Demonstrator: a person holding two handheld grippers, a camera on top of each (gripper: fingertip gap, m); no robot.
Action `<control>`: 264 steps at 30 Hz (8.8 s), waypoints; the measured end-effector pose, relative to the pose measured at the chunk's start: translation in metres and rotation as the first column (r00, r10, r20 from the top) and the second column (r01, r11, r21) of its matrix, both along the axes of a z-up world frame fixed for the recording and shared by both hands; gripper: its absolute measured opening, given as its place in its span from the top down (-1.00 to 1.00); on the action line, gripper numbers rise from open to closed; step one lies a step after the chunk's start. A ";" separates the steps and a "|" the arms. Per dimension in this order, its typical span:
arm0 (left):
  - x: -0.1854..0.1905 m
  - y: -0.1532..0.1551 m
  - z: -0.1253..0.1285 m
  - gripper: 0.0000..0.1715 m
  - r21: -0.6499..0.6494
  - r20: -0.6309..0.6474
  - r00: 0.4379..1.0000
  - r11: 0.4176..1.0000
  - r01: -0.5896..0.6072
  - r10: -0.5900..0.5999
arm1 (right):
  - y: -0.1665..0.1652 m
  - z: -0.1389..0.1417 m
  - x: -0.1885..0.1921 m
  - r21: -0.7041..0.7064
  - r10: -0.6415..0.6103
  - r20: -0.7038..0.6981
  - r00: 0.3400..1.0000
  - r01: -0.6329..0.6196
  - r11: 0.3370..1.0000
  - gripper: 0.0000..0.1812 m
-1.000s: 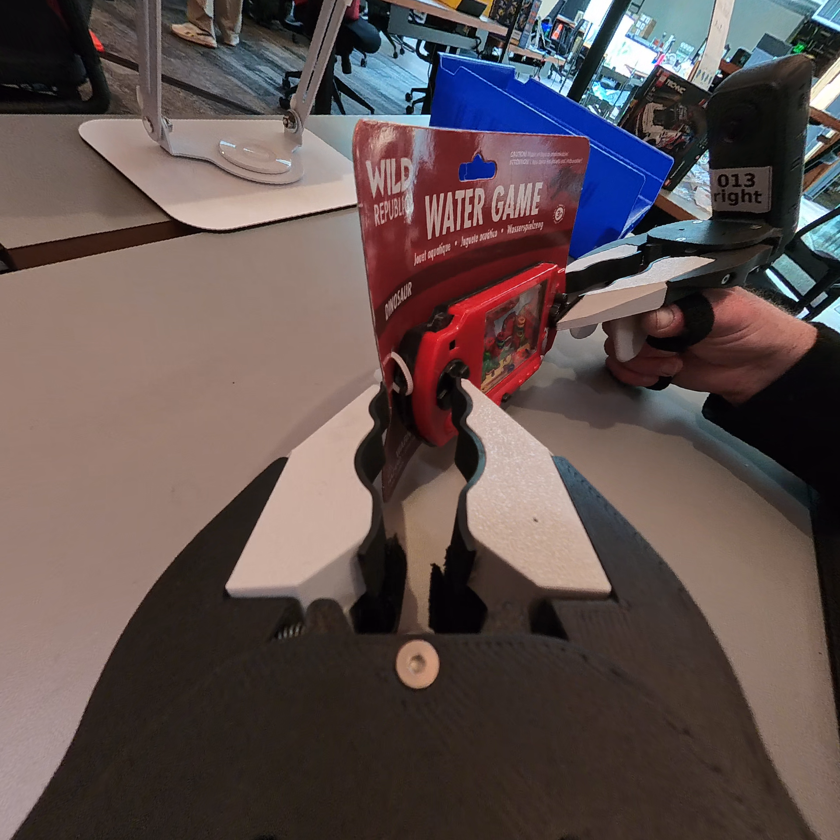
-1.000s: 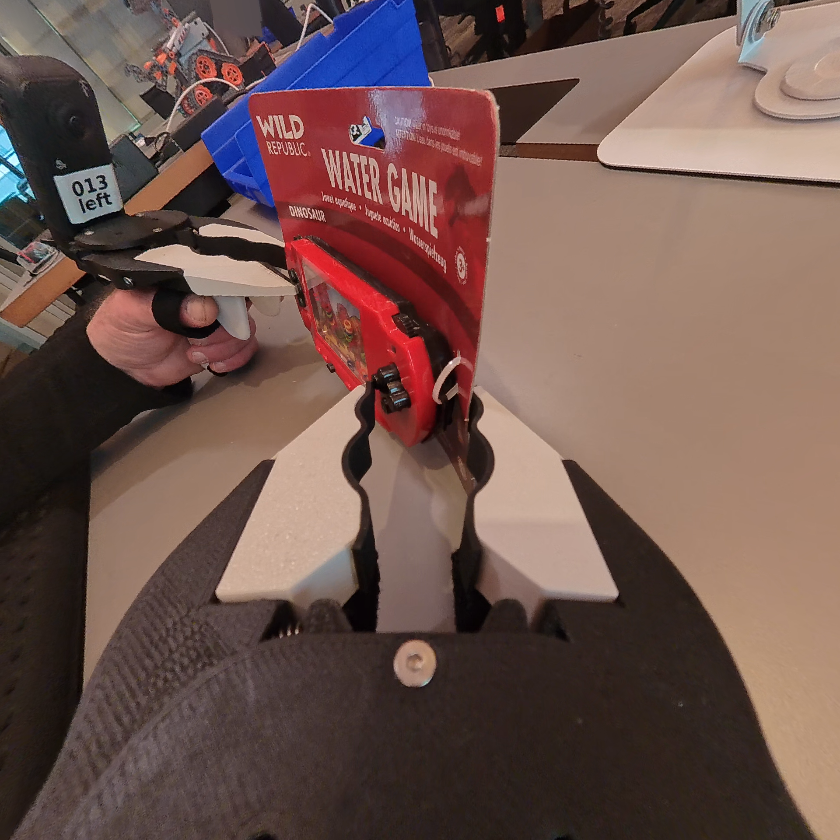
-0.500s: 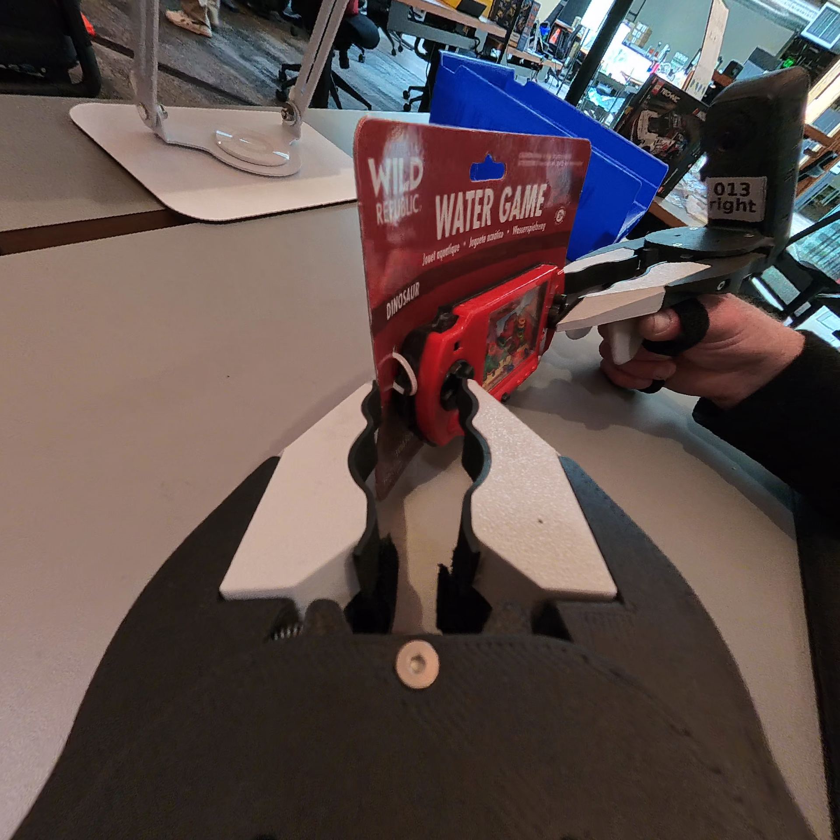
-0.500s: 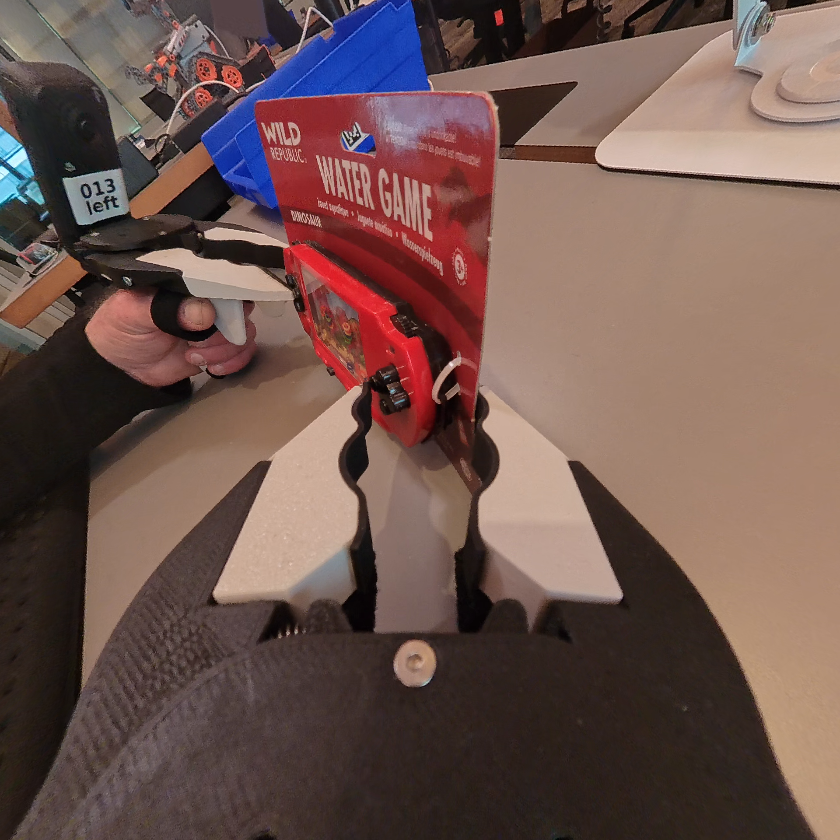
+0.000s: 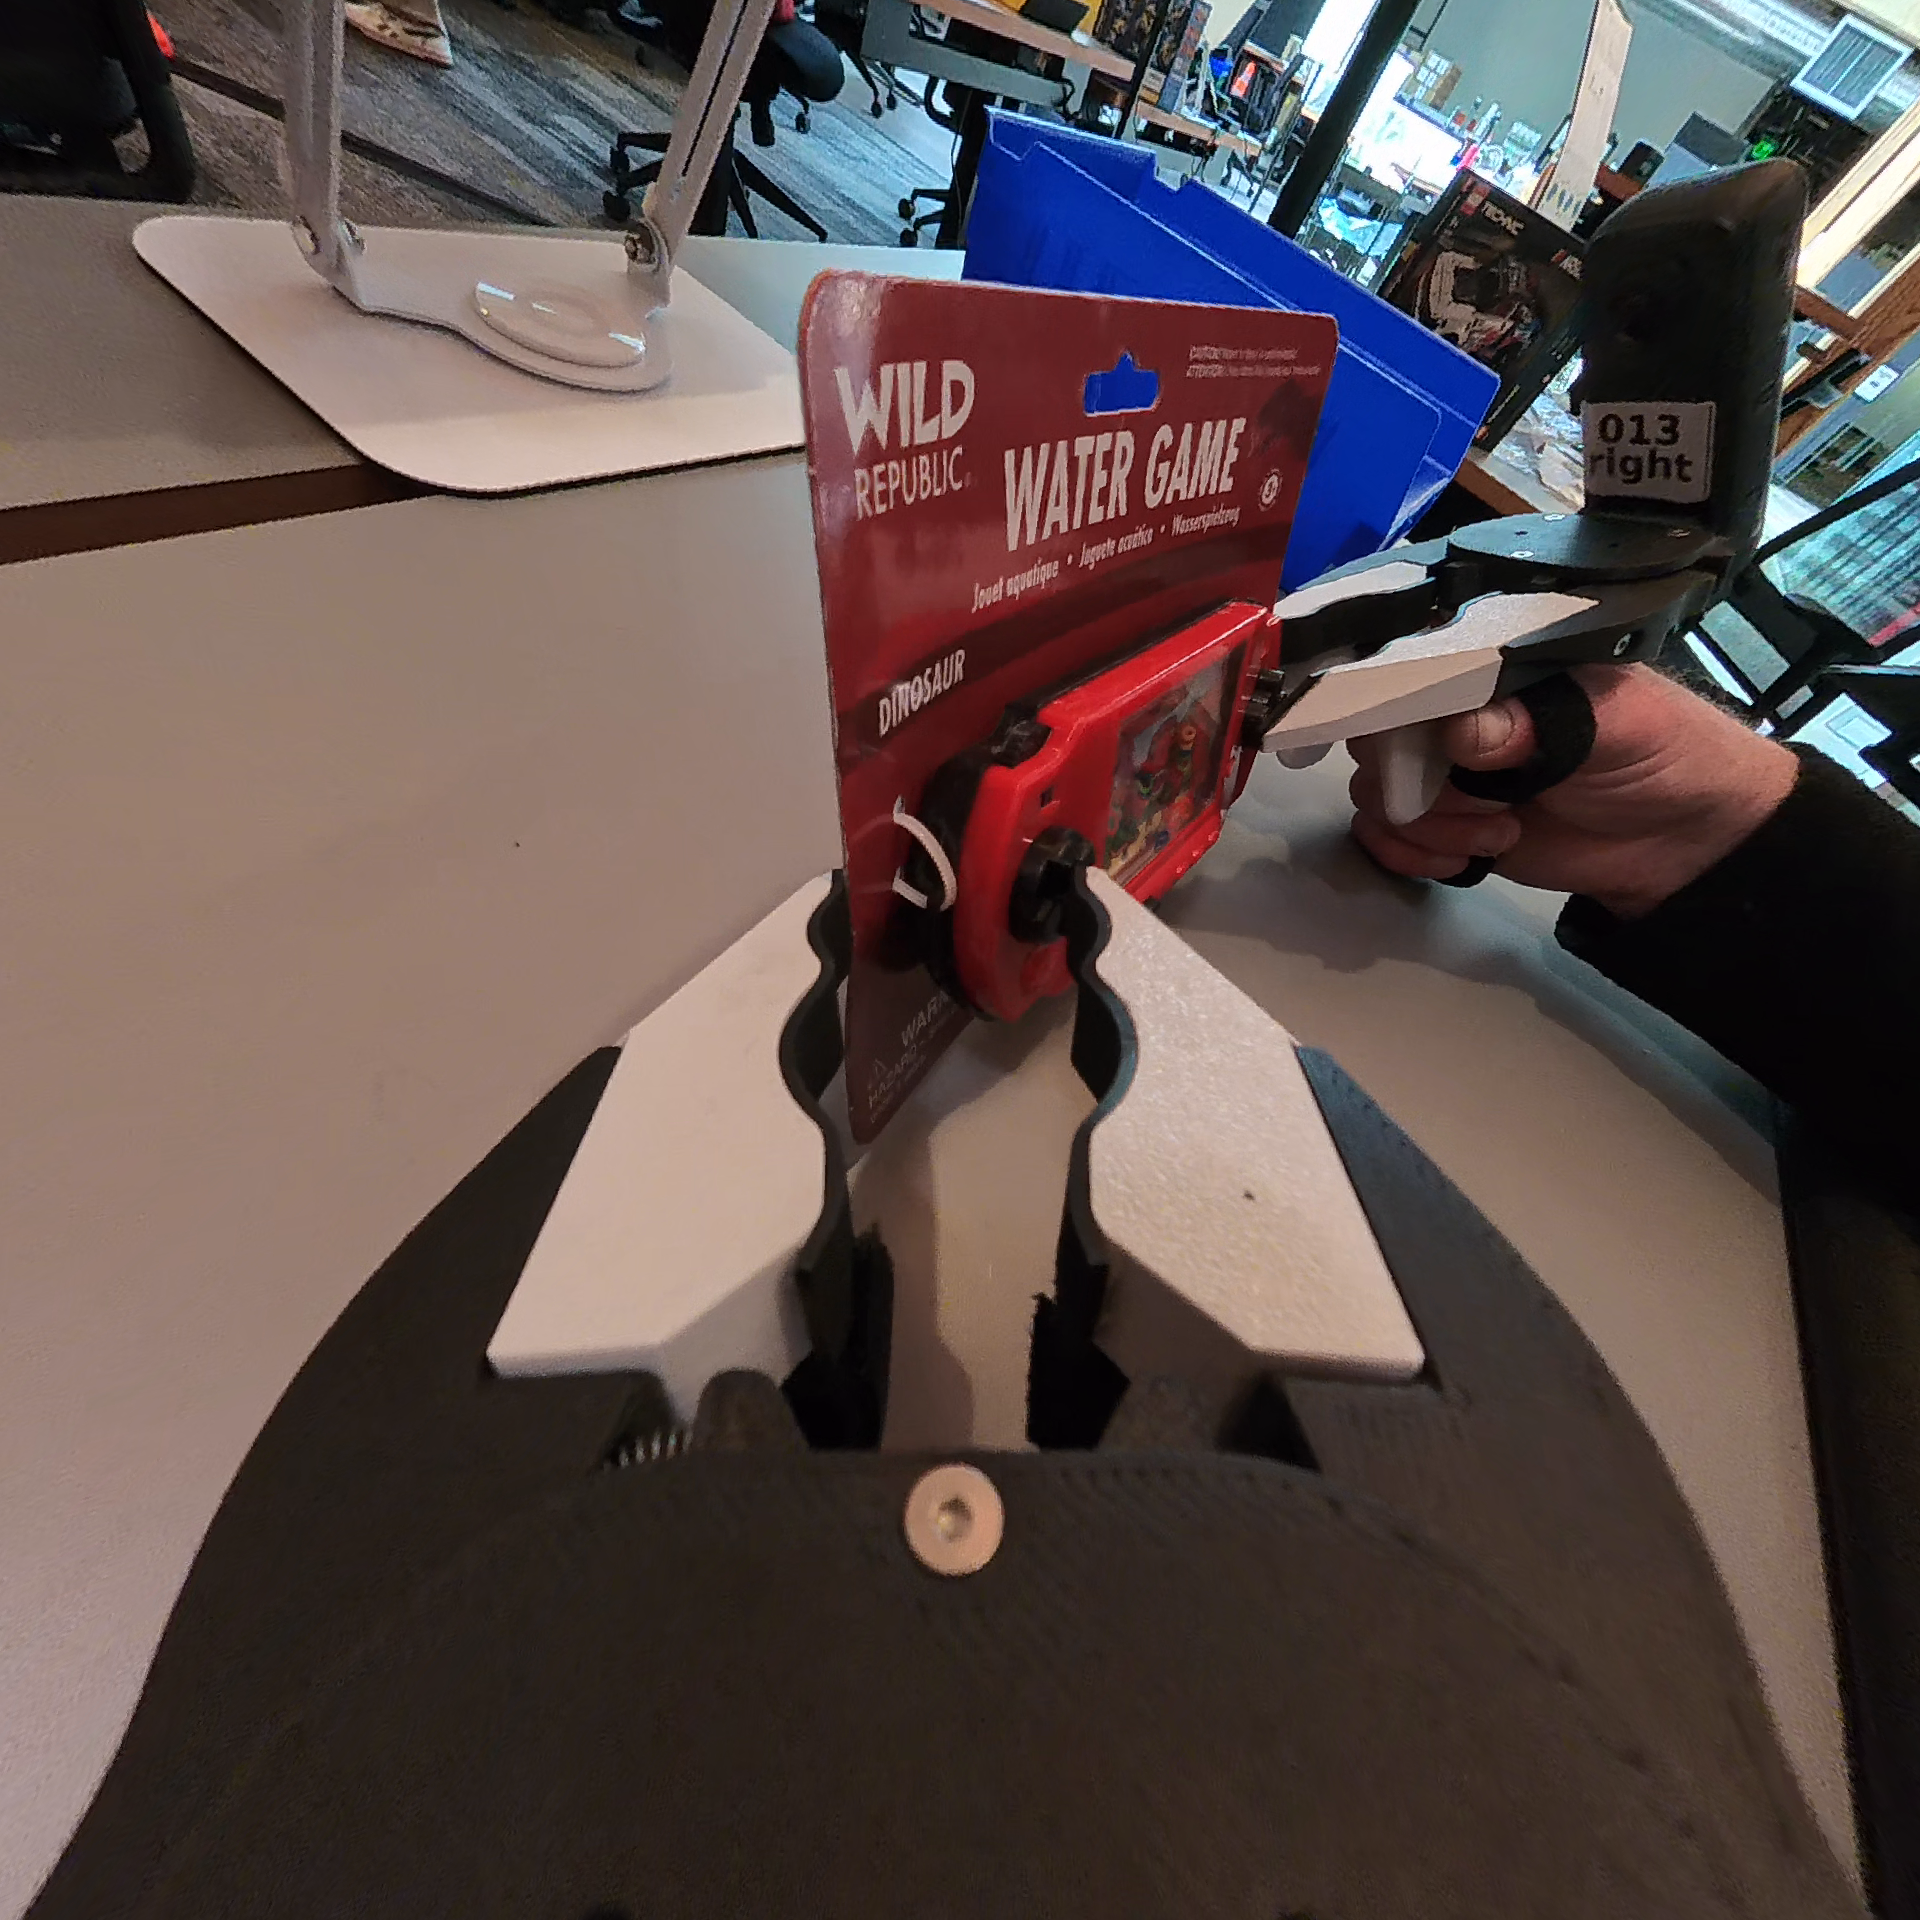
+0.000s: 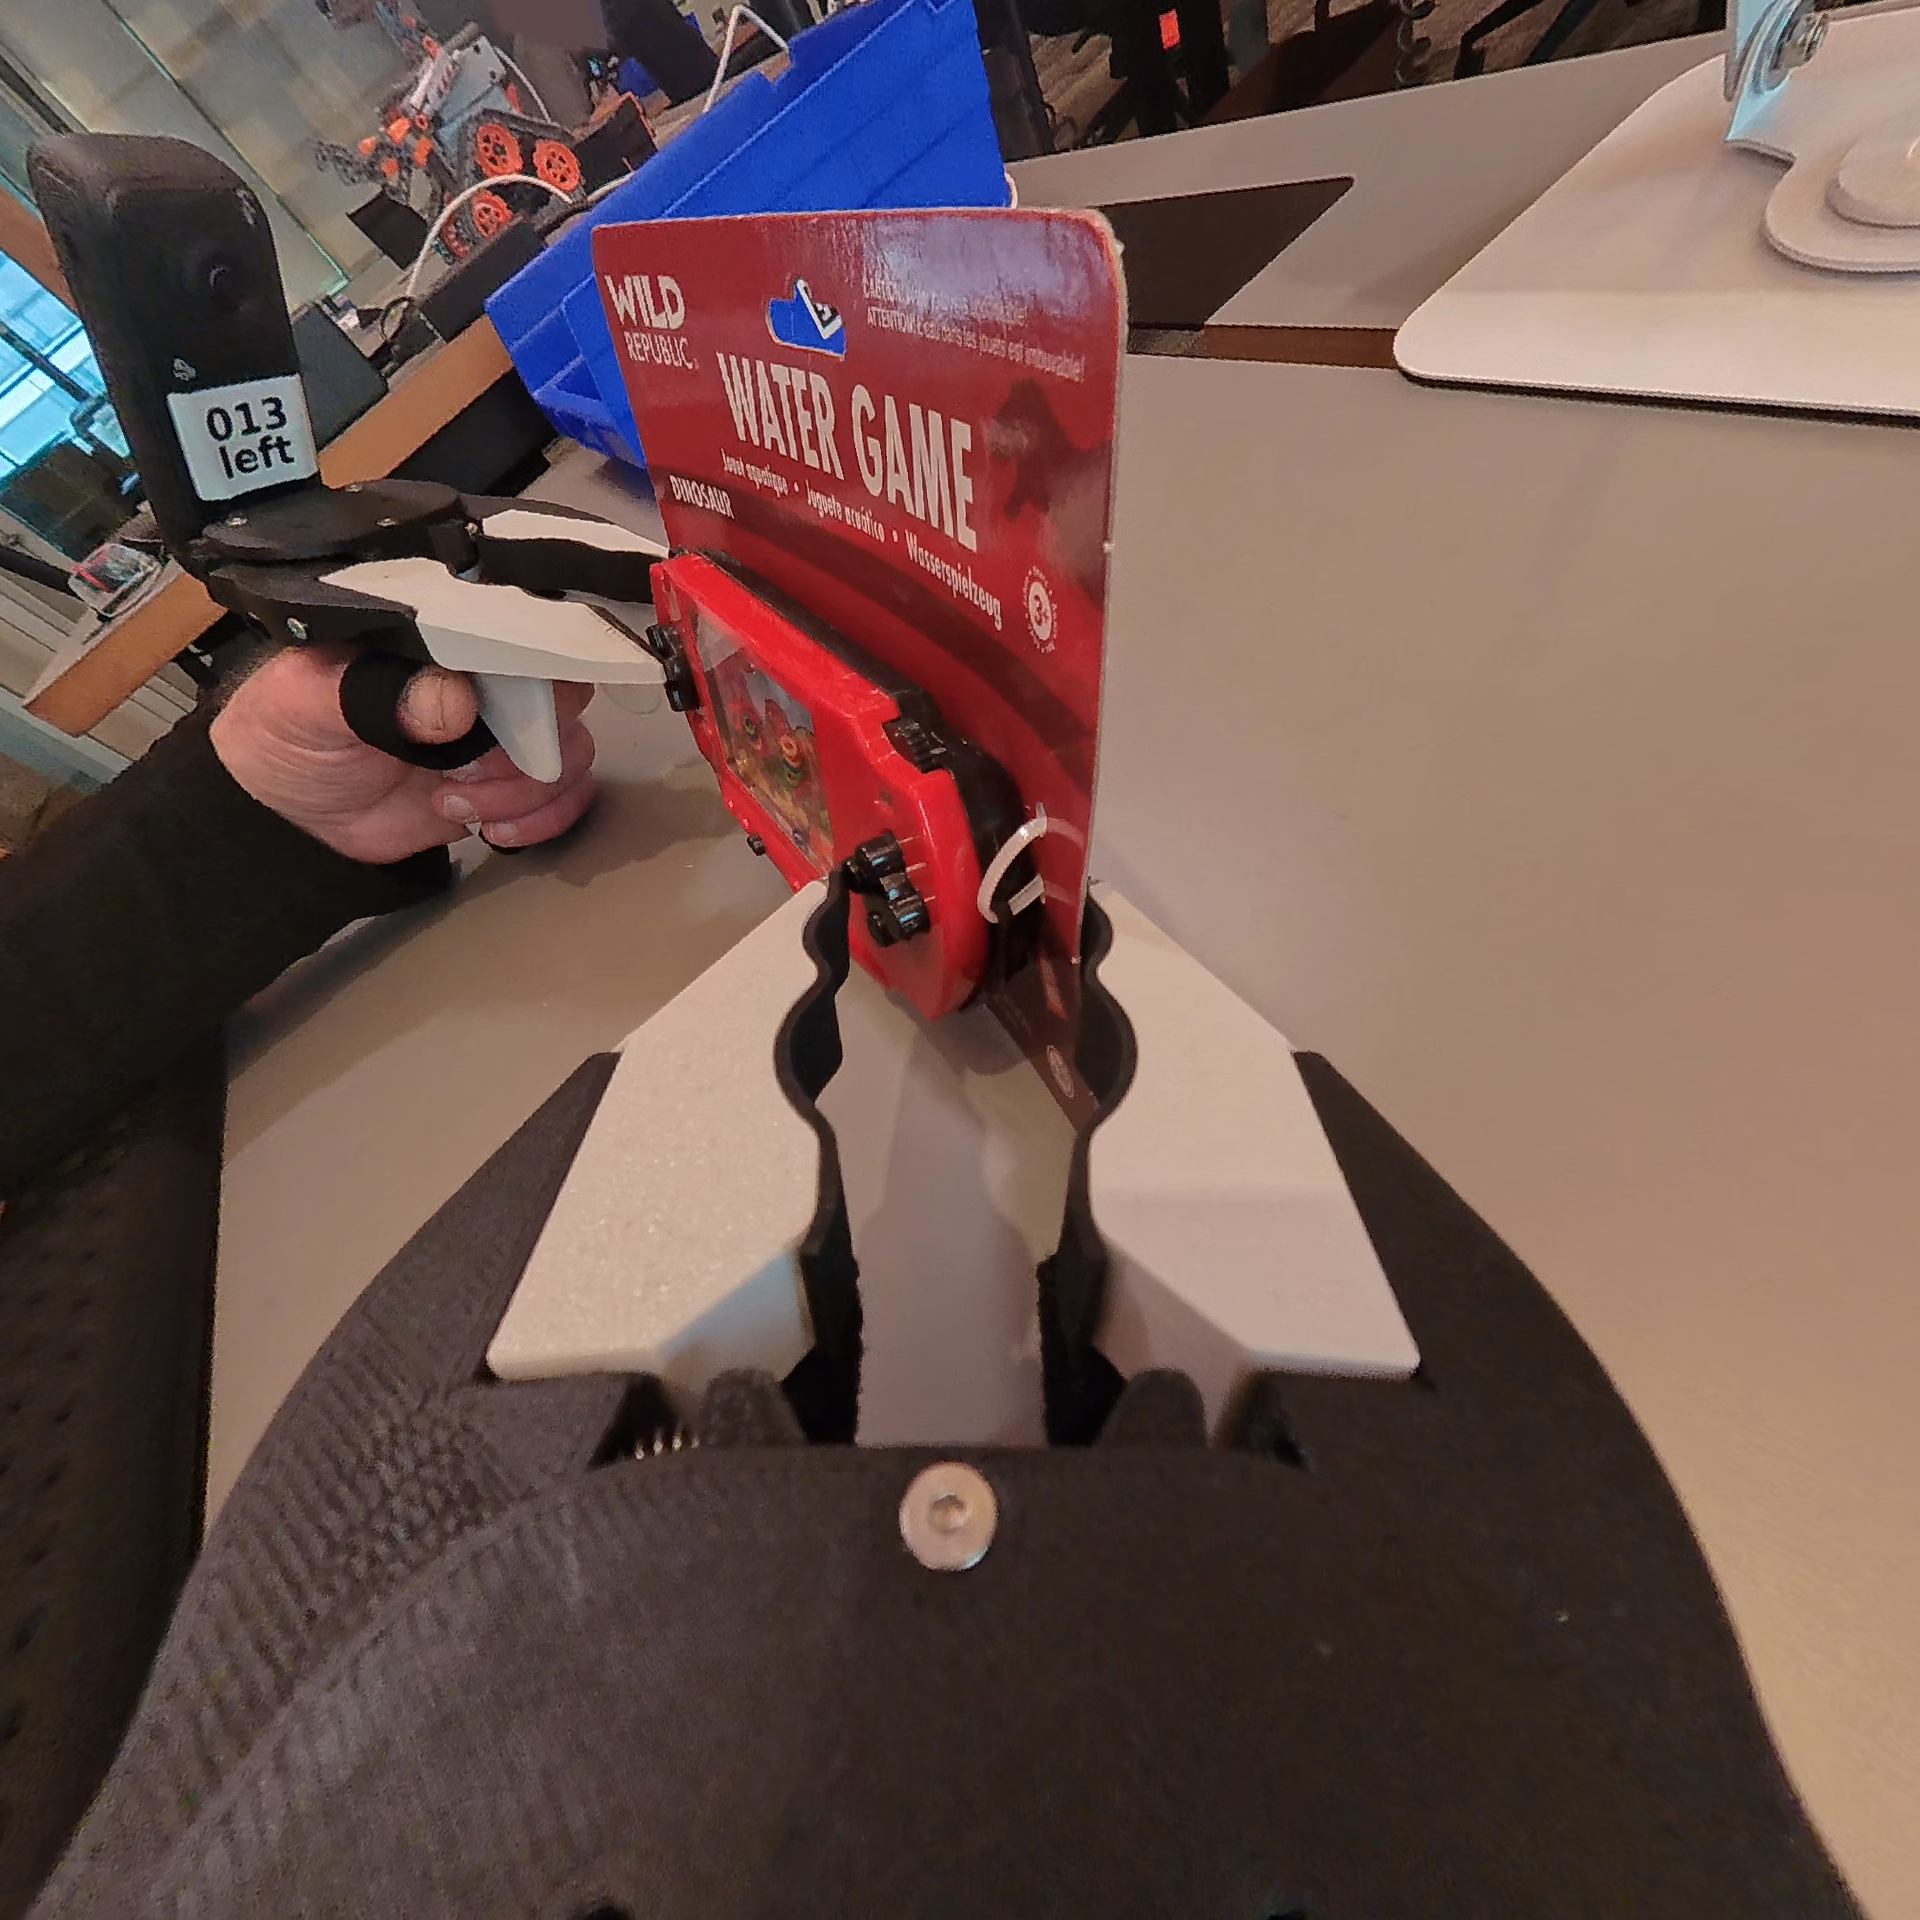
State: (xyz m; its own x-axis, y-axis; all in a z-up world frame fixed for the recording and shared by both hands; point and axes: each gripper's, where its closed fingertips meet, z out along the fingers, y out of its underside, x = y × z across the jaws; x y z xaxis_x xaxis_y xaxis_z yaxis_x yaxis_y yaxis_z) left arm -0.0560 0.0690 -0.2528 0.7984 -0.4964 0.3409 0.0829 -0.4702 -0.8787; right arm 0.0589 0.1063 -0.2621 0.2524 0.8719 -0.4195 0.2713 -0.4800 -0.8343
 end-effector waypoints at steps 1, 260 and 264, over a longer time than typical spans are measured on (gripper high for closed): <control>0.000 0.000 0.000 0.54 0.000 0.002 1.000 1.000 -0.005 0.005 | 0.000 0.000 0.000 0.001 0.001 0.002 1.000 -0.001 1.000 0.56; 0.009 -0.002 -0.011 0.59 0.083 -0.286 0.956 0.992 0.095 -0.067 | 0.004 0.001 0.009 0.018 0.035 0.012 0.999 -0.035 0.999 0.59; 0.008 -0.002 -0.011 0.62 0.089 -0.293 0.954 0.992 0.091 -0.062 | 0.004 0.001 0.009 0.017 0.037 0.011 0.999 -0.037 0.999 0.58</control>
